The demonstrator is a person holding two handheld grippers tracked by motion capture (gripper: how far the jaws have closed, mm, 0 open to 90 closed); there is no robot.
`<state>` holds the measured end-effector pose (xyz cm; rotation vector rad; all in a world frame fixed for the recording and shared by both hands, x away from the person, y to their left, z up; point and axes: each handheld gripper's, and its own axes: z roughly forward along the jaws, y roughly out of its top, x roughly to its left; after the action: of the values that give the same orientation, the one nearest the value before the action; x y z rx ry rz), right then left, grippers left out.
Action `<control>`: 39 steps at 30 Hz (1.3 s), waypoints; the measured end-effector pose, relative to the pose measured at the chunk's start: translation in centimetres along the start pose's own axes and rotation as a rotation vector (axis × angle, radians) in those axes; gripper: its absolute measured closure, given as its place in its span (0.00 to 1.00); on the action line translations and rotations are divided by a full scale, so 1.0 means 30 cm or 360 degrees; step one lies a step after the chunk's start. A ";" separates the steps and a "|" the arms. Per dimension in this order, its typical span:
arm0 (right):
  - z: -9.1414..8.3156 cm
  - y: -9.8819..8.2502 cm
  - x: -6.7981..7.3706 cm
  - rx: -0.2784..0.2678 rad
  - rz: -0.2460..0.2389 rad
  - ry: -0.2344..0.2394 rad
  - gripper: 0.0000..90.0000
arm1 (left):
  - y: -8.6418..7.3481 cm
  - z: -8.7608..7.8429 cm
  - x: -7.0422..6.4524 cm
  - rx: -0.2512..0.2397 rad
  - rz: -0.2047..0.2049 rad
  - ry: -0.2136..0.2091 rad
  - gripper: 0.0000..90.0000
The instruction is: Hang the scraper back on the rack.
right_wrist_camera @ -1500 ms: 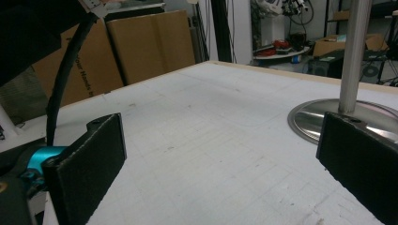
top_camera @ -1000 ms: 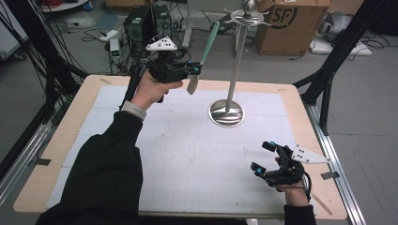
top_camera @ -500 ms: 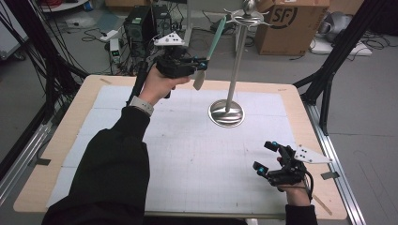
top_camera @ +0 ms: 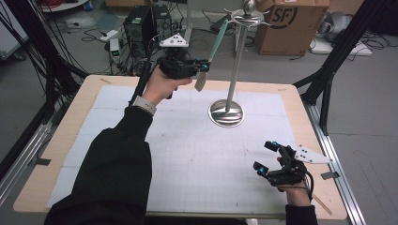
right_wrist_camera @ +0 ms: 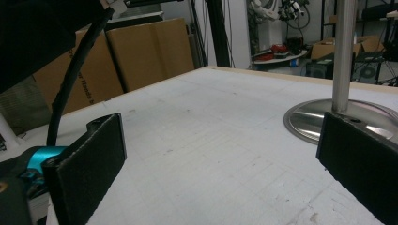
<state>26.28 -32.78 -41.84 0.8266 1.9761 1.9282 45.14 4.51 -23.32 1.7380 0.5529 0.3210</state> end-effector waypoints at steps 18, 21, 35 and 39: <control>0.002 0.000 0.002 -0.0006 -0.0002 0.0001 0.01 | -0.021 0.100 -0.011 -0.0031 -0.0042 -0.0006 0.89; 0.004 0.000 0.006 0.0000 0.0009 0.0008 0.01 | -0.023 0.102 -0.015 -0.0021 -0.0011 0.0008 0.88; -0.003 -0.003 0.009 0.0009 0.0000 -0.0006 0.01 | -0.085 0.036 -0.056 -0.0024 0.0220 -0.0065 0.49; -0.008 -0.004 0.011 0.0006 0.0006 -0.0010 0.01 | -0.124 0.007 -0.076 -0.0044 0.0284 -0.0049 0.36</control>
<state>25.85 -32.78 -41.87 0.8368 1.9769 1.9219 42.58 3.75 -26.80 1.7661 0.3701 0.4250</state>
